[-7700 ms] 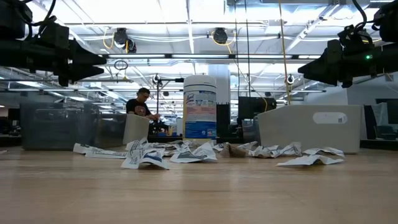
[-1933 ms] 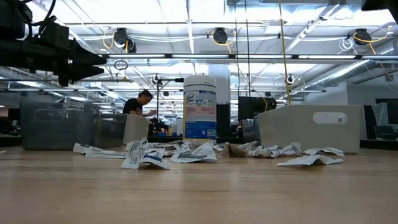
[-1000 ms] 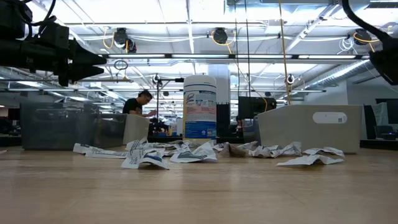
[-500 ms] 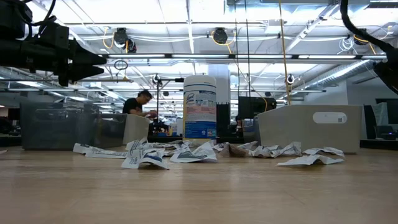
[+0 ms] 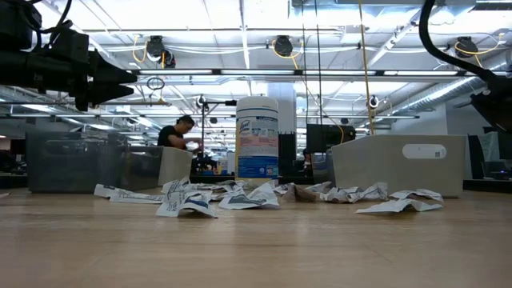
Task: Pick & Place First Aid Supplies
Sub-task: Put the green bandage into the right black bin
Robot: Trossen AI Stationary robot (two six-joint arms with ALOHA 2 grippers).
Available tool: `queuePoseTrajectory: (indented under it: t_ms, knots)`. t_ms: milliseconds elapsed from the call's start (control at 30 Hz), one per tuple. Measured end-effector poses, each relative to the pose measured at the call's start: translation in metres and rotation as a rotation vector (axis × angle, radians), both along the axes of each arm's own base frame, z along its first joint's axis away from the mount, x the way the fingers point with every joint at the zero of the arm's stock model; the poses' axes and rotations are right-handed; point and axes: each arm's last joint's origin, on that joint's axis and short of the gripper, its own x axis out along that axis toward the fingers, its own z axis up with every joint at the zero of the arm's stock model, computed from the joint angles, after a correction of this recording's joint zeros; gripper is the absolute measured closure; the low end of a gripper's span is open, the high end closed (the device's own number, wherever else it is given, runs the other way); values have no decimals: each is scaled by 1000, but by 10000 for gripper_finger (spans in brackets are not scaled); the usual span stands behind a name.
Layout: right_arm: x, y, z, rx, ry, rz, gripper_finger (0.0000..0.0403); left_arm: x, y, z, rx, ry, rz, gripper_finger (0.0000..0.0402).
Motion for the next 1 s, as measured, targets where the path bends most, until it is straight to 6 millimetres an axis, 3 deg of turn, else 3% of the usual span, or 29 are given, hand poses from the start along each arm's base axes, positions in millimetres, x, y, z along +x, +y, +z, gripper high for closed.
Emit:
queuePoseTrajectory:
  t_ms: [333,500,1000]
  knots:
    - [3,-4,0,1,-2,-12,394,0,0,0,0,0,0,165]
    - [3,-4,3,5,-16,11,397,0,0,0,0,0,0,165]
    - [0,-17,40,-8,-251,111,401,0,0,0,0,0,-1,165]
